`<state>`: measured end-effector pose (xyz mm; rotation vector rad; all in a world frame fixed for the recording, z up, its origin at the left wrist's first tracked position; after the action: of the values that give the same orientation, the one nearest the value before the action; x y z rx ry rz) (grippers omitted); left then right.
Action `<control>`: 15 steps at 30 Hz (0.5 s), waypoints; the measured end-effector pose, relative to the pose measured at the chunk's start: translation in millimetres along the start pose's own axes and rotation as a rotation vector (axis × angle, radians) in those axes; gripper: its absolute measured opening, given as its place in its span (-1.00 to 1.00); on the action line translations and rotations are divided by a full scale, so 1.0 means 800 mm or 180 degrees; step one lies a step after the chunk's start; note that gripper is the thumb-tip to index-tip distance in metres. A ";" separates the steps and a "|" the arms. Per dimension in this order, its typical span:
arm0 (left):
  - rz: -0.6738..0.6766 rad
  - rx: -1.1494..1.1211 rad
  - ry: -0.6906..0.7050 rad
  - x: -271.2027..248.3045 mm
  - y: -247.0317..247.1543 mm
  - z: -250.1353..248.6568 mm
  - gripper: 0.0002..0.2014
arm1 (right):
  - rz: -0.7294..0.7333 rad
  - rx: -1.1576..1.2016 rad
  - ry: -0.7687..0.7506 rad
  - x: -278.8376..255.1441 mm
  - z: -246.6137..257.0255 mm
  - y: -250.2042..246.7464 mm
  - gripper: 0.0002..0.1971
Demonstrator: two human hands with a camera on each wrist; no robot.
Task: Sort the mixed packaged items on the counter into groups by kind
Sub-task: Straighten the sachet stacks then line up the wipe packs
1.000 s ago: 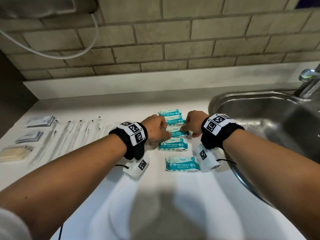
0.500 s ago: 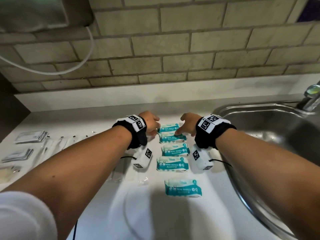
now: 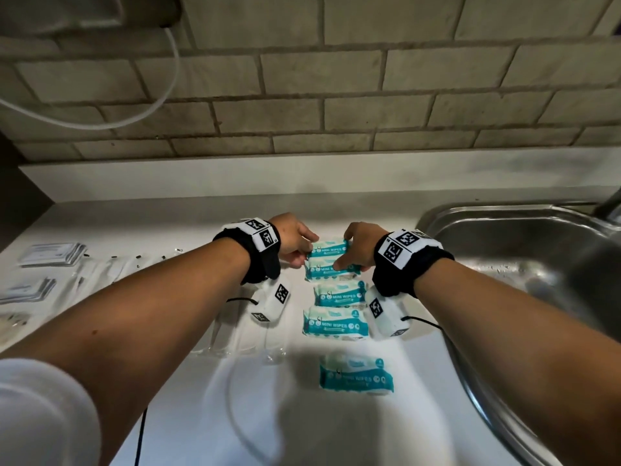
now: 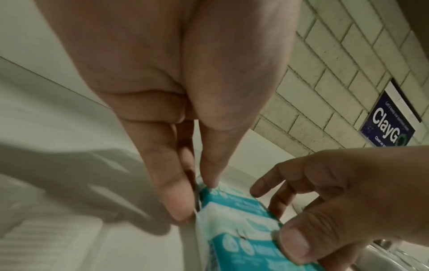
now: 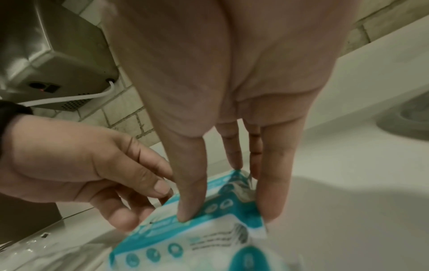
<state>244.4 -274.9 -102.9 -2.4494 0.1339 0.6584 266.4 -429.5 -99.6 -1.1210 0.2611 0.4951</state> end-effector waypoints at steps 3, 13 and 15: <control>0.0014 0.0036 0.0010 0.000 0.001 0.000 -0.64 | -0.0017 0.0001 0.0032 0.000 -0.002 0.001 -0.25; -0.0108 0.0287 0.0158 0.001 0.001 -0.002 -0.57 | -0.0174 -0.0095 -0.0078 -0.003 -0.004 0.003 -0.35; -0.0062 0.0298 0.0133 0.002 0.001 -0.002 -0.59 | -0.0196 -0.0104 -0.0100 -0.002 -0.005 0.002 -0.35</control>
<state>246.2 -276.5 -103.4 -2.3724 0.1540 0.5797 264.4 -433.0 -101.6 -1.1489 0.1911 0.4635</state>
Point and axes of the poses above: each hand's wrist, its own x-axis towards the middle knuckle, its own y-axis out of the palm, z = x × y, the point moved 6 cm from there along x, towards the middle knuckle, and after that the axes turned 1 degree about x, right-handed, at the moved point
